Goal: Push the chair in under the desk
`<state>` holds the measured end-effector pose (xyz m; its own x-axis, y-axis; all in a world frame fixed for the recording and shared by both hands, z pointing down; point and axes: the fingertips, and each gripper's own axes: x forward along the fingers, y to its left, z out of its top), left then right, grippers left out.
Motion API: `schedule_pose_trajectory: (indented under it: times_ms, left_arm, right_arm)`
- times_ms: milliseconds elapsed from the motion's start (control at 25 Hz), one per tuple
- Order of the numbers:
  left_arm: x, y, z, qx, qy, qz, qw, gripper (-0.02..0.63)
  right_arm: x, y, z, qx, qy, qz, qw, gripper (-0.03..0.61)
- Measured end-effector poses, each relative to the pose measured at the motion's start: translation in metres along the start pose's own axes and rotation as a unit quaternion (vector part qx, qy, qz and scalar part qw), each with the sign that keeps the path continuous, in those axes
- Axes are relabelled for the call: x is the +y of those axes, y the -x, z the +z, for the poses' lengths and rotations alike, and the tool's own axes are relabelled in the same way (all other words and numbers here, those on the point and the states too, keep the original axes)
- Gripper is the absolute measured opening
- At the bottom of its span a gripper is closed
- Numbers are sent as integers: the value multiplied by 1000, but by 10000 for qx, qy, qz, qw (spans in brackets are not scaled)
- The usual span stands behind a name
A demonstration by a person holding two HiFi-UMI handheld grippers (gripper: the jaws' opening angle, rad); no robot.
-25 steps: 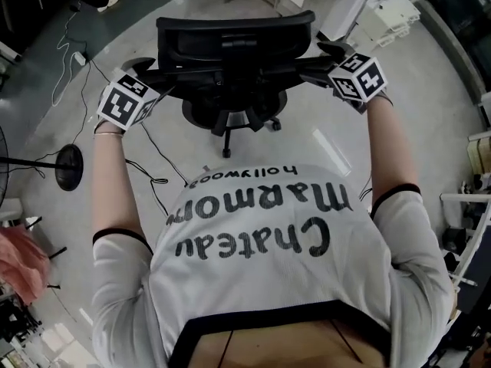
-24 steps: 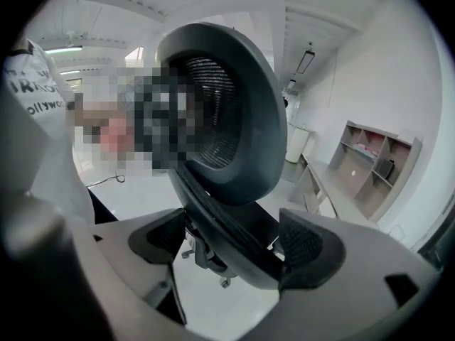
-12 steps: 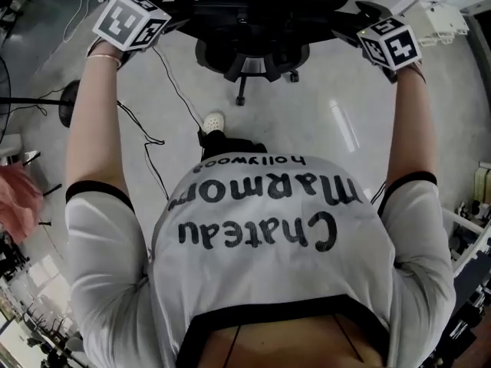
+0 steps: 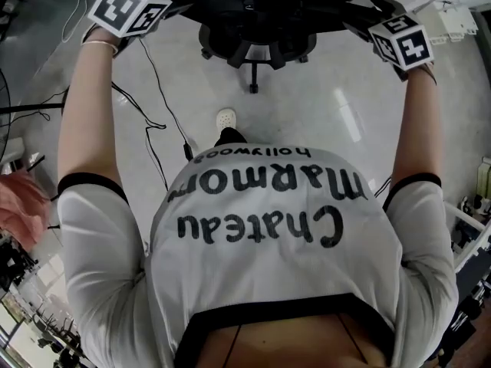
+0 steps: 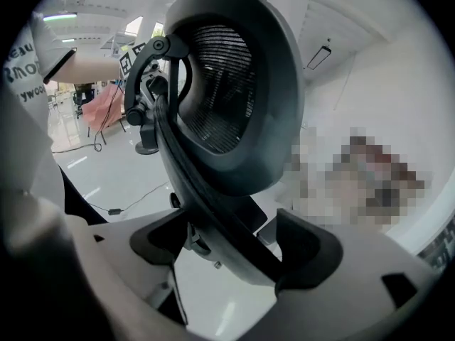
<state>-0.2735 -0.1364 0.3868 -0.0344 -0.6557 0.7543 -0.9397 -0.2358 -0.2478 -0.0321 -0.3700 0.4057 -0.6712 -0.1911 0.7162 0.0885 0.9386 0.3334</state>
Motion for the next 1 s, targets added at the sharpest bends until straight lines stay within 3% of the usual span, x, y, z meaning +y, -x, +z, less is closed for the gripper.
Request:
schedule_pose_trajectory:
  times_ms: [240,640,720,880,1000]
  left_arm:
    - [22,-1,4,55,-111,-209,9997,311]
    - [136,-20,-25,330,-222,-363,9985,314]
    - [168,-31,-24,398,-258,-434,9979,319]
    - [275,-78,-11,400,-385,-593,9967,325]
    - [291,-85,-6,299,-403,-542,9973,327]
  right_arm:
    - [-1,-4,7,372,47,-294,9989,379]
    - [-13,-69,86,208,-181,-328,9991,373]
    - [-25,-86,103,206,-255,-382,9987,371]
    - [-77,-152,155,267,-455,-530,9972,371]
    - [-88,-159,163,253,-469,-390,9978,365]
